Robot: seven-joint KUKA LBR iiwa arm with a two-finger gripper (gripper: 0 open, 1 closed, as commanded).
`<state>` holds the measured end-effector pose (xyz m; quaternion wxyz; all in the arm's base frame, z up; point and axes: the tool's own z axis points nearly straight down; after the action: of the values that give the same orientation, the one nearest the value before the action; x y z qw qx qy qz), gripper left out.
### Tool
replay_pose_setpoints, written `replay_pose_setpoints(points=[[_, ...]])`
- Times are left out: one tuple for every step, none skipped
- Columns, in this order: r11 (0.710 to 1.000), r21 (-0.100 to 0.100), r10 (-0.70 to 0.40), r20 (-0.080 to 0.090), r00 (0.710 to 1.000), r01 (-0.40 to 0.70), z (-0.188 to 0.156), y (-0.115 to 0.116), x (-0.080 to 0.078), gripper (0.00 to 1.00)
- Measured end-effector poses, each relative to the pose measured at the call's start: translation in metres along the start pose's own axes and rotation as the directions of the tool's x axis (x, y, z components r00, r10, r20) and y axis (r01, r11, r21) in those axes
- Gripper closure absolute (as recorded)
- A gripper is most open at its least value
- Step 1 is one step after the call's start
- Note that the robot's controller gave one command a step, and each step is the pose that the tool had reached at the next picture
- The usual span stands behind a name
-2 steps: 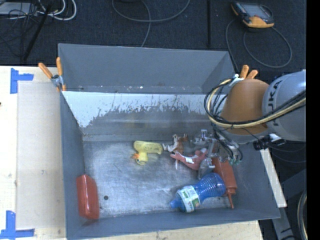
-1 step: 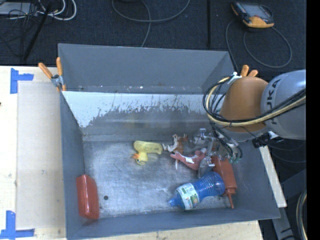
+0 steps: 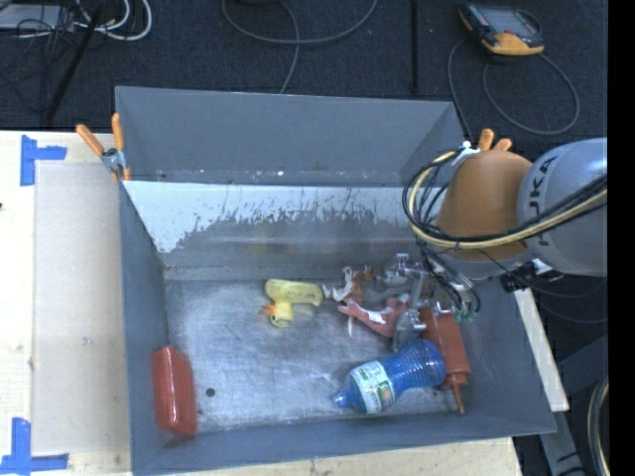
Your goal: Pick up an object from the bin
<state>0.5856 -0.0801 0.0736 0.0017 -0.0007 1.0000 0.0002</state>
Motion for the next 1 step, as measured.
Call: replay_pose_setpoints(points=[[1.000,0.000,-0.001,0.005,1.000,0.001,-0.0022,0.0003,-0.0006,1.00]])
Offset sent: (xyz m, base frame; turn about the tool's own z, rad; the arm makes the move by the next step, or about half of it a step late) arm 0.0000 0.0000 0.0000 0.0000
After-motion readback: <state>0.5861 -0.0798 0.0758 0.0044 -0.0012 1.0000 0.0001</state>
